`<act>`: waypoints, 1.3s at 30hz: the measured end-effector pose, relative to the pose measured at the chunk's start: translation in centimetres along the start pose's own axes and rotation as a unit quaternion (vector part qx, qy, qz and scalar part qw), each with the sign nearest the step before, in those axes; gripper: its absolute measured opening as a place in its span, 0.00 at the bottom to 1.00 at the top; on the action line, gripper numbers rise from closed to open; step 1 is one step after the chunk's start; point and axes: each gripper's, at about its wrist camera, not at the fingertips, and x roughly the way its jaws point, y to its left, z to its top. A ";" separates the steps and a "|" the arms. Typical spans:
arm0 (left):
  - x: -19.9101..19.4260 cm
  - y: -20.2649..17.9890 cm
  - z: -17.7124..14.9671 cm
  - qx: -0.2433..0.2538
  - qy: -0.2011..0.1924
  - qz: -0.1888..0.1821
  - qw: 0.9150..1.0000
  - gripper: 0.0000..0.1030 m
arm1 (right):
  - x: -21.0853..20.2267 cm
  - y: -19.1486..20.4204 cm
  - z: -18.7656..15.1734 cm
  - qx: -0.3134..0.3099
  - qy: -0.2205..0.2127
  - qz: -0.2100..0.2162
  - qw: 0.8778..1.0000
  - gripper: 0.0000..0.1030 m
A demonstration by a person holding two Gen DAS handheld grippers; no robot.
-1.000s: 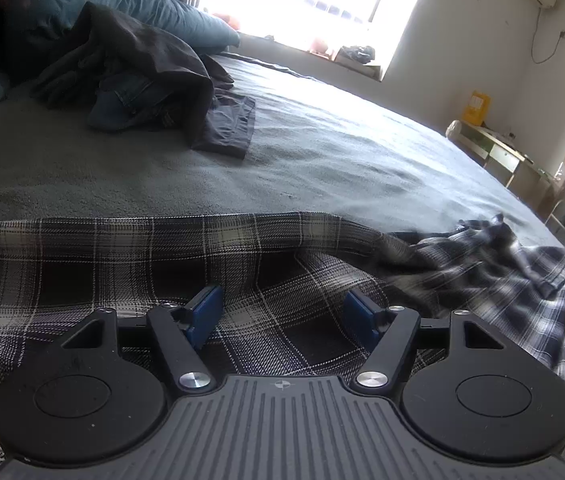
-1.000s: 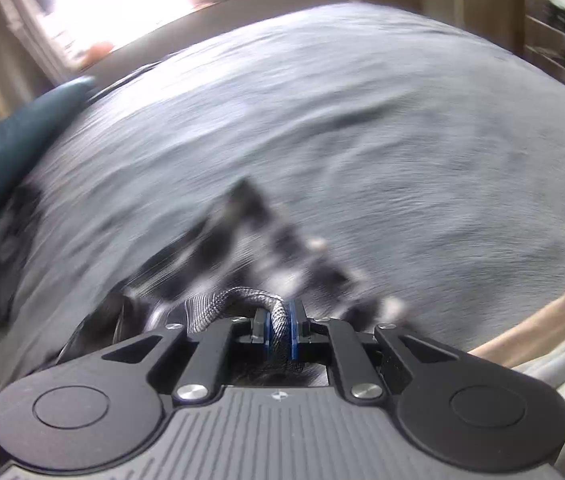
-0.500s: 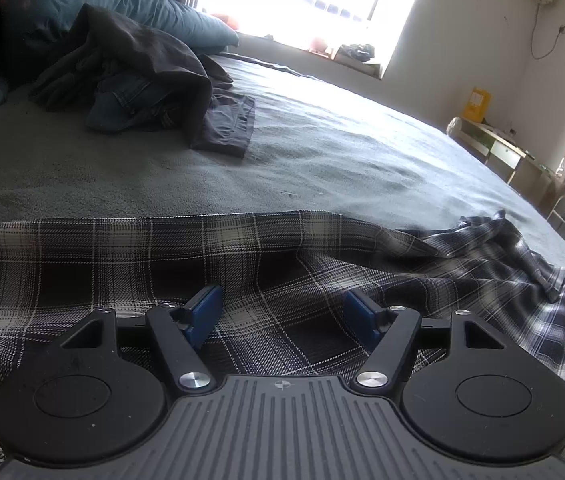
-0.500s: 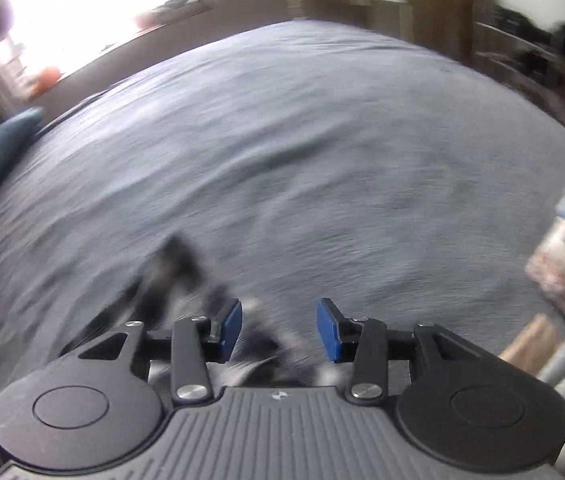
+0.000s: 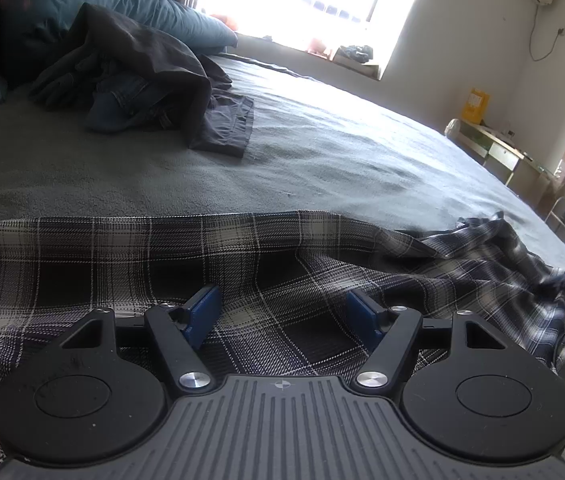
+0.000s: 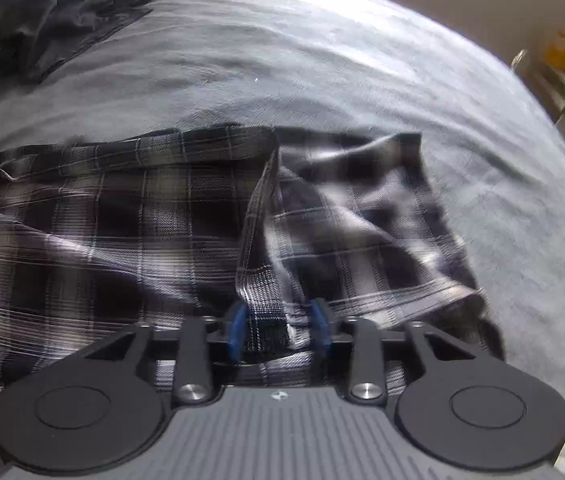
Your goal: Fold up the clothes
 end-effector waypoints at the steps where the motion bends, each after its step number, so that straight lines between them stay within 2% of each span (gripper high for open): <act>1: 0.0 0.0 0.0 0.000 0.000 0.000 1.000 0.68 | -0.3 -0.2 0.1 0.000 -0.011 -0.010 1.000 0.07; 7: 0.0 0.0 0.0 0.000 -0.001 0.000 1.000 0.68 | -1.0 -3.5 2.6 0.024 -0.071 -0.080 0.994 0.07; 12: -0.1 0.3 0.0 -0.008 -0.008 -0.002 1.000 0.68 | 0.6 -5.8 5.4 0.040 -0.085 -0.114 0.989 0.07; 20: -0.4 0.9 0.1 -0.029 -0.018 -0.006 0.999 0.68 | 5.5 -6.7 8.0 0.041 -0.060 -0.130 0.989 0.07; 25: -0.4 0.9 0.1 -0.028 -0.017 -0.005 0.999 0.68 | 8.1 -6.8 8.2 0.050 -0.030 -0.134 0.989 0.06; 31: -0.4 0.9 -0.1 -0.029 -0.016 -0.006 0.999 0.68 | 9.9 -6.9 8.4 0.045 -0.024 -0.127 0.991 0.06; 33: -0.4 0.9 -0.2 -0.028 -0.016 -0.005 0.999 0.68 | 10.4 -8.1 8.4 0.084 -0.025 -0.103 0.991 0.07; 35: -0.4 0.8 -0.2 -0.028 -0.016 -0.005 0.999 0.68 | 10.9 -9.3 8.4 0.129 -0.026 -0.077 0.988 0.17; 37: -0.4 0.8 -0.2 -0.027 -0.016 -0.004 1.000 0.68 | 11.0 -12.0 7.9 0.218 -0.033 -0.036 0.975 0.24; 39: -0.5 0.8 -0.2 -0.026 -0.016 -0.004 1.000 0.68 | 10.8 -14.3 7.2 0.284 -0.045 -0.021 0.957 0.24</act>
